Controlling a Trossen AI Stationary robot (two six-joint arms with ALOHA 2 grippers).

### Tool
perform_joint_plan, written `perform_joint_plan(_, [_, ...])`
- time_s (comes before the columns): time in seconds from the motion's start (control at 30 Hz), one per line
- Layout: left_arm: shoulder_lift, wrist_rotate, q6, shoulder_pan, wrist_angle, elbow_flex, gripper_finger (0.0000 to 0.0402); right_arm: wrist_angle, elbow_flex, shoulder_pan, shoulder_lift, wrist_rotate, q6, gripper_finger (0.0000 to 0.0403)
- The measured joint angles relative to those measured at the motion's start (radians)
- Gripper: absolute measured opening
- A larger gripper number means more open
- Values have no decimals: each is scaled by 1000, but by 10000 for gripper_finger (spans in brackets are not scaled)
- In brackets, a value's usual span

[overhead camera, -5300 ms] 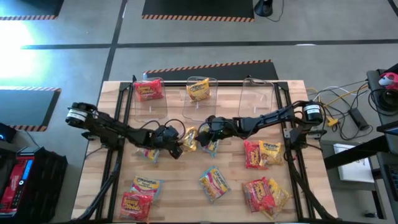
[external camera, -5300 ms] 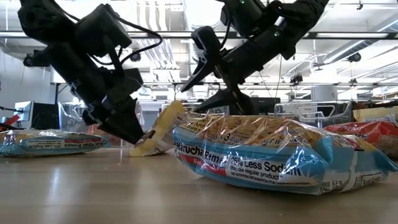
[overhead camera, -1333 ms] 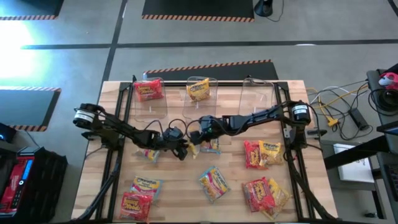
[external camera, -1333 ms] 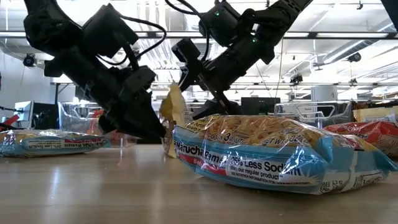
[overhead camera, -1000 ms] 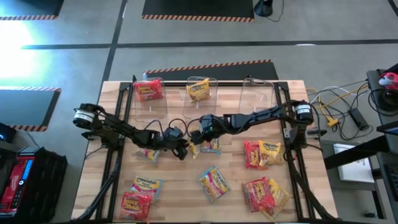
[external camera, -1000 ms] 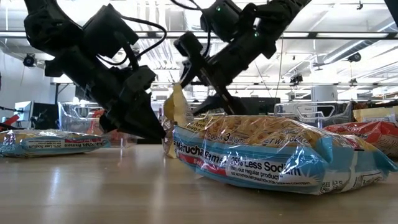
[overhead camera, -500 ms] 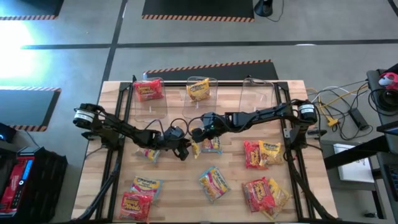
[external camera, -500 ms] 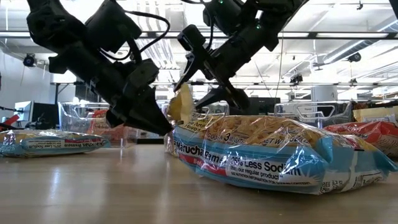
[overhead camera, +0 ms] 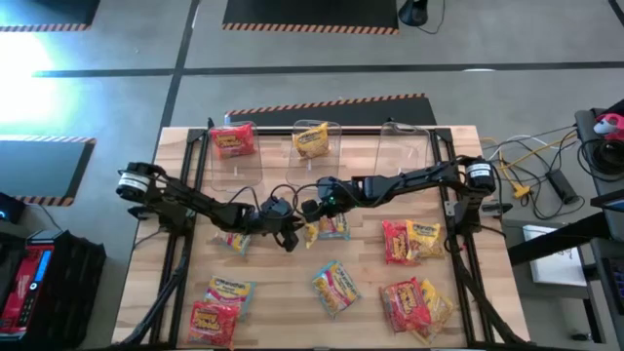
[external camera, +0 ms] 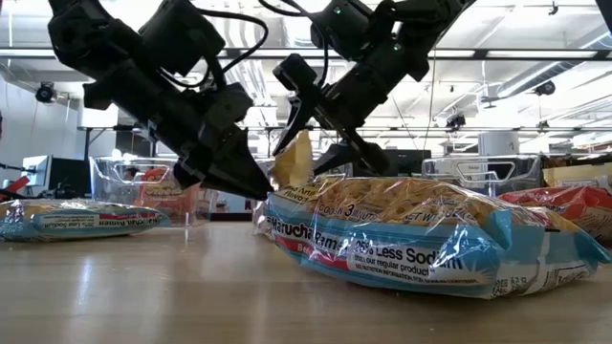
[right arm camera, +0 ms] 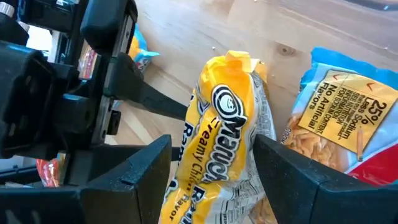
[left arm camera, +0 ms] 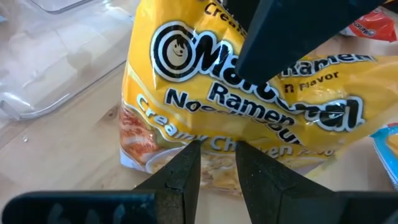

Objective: Sort Maruchan noodles
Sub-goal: Put the yellow noodle pack into the middle transparent bin

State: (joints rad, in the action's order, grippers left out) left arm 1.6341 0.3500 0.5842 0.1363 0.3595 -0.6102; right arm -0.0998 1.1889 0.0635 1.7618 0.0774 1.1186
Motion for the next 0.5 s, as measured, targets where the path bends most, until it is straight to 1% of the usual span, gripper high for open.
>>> perform_joint_plan(0.5, [33,1,-6,-10,60,-5,86,-15,-3,-2,17,1,-4,216])
